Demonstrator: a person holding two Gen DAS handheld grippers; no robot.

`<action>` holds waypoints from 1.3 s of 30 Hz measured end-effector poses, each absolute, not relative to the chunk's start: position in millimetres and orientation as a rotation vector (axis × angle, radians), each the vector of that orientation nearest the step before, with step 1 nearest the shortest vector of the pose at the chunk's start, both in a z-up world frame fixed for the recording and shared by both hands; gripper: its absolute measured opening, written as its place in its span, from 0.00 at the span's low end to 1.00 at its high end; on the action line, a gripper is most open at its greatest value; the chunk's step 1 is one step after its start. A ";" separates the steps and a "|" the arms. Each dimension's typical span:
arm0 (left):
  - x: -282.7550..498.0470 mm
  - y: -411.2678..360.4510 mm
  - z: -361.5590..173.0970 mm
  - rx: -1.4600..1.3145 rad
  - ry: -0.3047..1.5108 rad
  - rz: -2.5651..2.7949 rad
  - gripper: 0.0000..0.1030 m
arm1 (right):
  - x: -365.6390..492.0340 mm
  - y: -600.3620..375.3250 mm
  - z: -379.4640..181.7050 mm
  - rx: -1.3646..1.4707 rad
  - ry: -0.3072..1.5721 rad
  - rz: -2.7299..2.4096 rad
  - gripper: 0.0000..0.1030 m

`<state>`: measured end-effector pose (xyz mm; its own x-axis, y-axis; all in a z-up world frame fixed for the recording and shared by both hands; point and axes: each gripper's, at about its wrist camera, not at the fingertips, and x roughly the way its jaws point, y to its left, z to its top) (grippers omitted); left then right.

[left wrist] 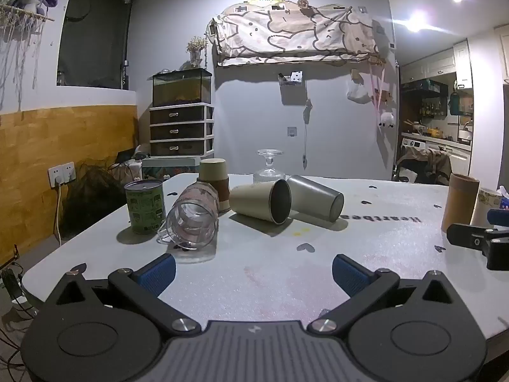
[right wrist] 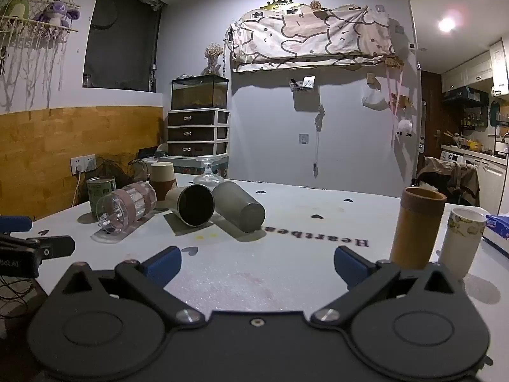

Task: Flip cup upright

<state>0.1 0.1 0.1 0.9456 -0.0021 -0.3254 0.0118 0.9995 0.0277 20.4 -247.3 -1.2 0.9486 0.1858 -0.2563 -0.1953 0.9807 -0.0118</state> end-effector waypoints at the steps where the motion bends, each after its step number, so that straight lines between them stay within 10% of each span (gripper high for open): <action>1: 0.3 0.1 0.0 0.029 0.332 -0.007 1.00 | 20.4 -247.2 -1.4 -0.038 0.255 0.195 1.00; 39: 0.1 0.2 0.2 0.028 0.335 -0.007 1.00 | 18.5 -249.5 -4.5 -0.039 0.263 0.195 1.00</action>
<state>0.1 0.2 0.2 0.9444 -0.0025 -0.3288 0.0120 0.9996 0.0267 18.5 -249.5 -4.5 0.9469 0.1867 -0.2618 -0.1968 0.9804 -0.0125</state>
